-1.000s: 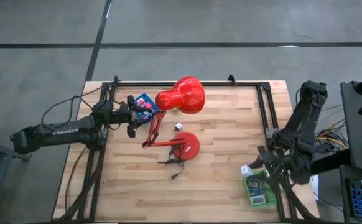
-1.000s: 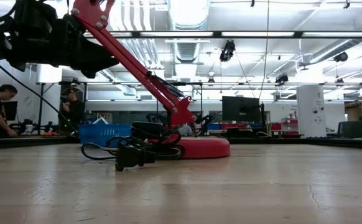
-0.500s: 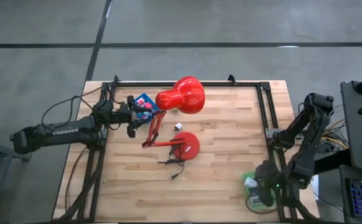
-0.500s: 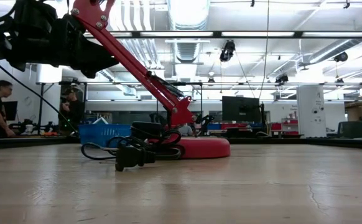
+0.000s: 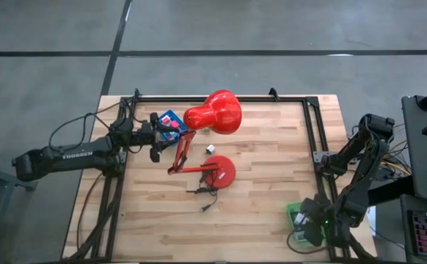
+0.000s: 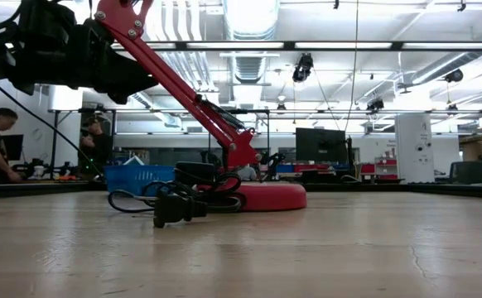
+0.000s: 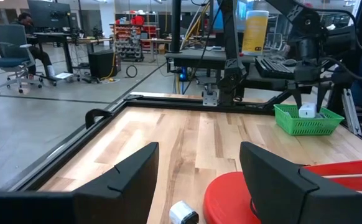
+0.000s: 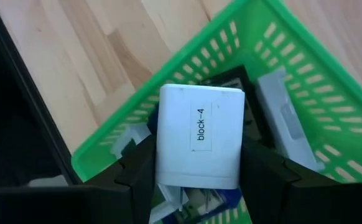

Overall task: Pick & Place Office items
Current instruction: Put the white charger adapter into the blue bin

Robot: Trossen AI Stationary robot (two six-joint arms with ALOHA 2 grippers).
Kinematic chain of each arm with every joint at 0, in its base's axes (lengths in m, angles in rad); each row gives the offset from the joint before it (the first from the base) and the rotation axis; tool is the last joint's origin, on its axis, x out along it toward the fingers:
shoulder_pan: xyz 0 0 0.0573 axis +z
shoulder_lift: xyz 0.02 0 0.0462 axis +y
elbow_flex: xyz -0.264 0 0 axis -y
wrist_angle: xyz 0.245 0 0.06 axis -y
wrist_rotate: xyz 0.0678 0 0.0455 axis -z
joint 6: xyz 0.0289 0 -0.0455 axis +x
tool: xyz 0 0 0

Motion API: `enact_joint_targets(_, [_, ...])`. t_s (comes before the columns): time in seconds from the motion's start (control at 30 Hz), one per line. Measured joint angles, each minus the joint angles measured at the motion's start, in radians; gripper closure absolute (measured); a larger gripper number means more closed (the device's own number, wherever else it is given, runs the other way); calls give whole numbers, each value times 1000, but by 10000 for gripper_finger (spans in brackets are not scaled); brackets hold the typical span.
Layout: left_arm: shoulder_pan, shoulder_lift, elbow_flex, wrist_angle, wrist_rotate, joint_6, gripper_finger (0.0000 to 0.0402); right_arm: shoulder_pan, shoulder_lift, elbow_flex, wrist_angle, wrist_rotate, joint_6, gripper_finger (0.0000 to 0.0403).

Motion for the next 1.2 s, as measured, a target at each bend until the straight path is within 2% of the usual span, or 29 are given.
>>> enact_joint_targets(0.33, [0, 0, 0, 0, 0, 0, 172, -3, 0, -12, -15, -62, 29, 230])
enact_joint_targets(0.8, [0, 0, 0, 0, 0, 0, 172, -11, 0, -13, -28, -50, 10, 230])
enact_joint_targets(0.93, [0, 0, 0, 0, 0, 0, 172, -12, 0, -5, -95, 62, -24, 230])
enact_joint_targets(1.2, [0, 0, 0, 0, 0, 1, 172, -59, -25, -1, -151, 486, -215, 230])
